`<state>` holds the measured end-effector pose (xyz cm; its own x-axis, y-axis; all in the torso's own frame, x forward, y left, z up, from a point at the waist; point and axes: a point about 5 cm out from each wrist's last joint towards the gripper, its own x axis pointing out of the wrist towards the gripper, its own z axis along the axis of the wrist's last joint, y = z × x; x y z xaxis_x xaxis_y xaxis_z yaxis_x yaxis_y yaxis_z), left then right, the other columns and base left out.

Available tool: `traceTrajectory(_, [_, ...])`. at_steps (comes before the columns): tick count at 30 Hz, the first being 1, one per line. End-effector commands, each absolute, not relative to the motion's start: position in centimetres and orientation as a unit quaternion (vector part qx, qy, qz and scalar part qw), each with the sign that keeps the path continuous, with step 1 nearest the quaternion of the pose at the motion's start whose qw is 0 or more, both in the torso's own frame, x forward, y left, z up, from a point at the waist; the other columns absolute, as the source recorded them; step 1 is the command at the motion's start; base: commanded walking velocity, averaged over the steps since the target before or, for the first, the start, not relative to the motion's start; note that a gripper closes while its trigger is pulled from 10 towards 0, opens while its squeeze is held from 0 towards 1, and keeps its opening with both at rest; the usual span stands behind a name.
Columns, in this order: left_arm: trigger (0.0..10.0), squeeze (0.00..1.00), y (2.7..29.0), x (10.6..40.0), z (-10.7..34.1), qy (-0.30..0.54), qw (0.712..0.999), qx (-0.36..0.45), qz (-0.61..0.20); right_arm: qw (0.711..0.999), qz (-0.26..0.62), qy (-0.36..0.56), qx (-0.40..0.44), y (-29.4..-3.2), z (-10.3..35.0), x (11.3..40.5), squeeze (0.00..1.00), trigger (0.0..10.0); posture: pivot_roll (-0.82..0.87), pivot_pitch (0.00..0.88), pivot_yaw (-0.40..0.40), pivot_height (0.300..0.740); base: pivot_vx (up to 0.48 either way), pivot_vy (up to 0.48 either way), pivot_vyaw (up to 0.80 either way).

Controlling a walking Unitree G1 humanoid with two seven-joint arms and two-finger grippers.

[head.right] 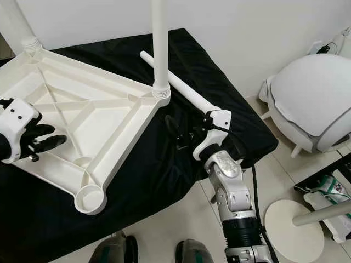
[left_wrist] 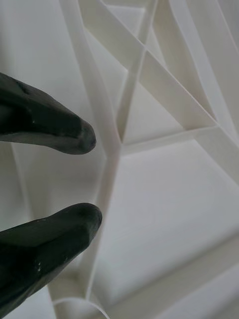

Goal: Building children table

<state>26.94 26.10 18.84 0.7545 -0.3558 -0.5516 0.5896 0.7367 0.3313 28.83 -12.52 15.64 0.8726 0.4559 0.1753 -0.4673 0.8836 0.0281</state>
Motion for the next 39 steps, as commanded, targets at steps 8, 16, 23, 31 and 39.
traceTrajectory(8, [10.0, 0.00, 26.2, 26.5, 17.3, 0.263, 0.882, 0.294, -0.260, 0.968, 0.237, -0.082, 0.027, -12.8, 15.6, 29.0, 0.00, 10.0, -0.03, 0.049, -0.001, 0.740, 0.000, 0.000, 0.00])
traceTrajectory(16, [10.0, 0.00, 26.0, 25.2, 16.1, 0.292, 0.851, 0.311, -0.305, 0.969, 0.234, -0.082, 0.022, -13.1, 15.5, 28.9, 0.00, 10.0, -0.04, 0.056, 0.000, 0.740, 0.000, 0.000, 0.00])
traceTrajectory(23, [10.0, 0.00, 26.5, 24.5, 16.7, 0.291, 0.853, 0.290, -0.321, 0.968, 0.235, -0.080, 0.021, -13.1, 15.4, 28.9, 0.00, 10.0, -0.03, 0.060, -0.001, 0.740, 0.000, 0.000, 0.00])
traceTrajectory(31, [10.0, 0.00, 27.4, 23.7, 17.4, 0.295, 0.849, 0.291, -0.328, 0.968, 0.238, -0.078, 0.022, -13.1, 15.3, 28.8, 0.00, 10.0, -0.03, 0.063, -0.002, 0.740, 0.000, 0.000, 0.00])
traceTrajectory(39, [10.0, 0.00, 27.6, 23.6, 17.7, 0.291, 0.851, 0.290, -0.327, 0.968, 0.240, -0.077, 0.021, -13.0, 15.2, 28.8, 0.00, 10.0, -0.02, 0.064, -0.002, 0.740, 0.000, 0.000, 0.00])
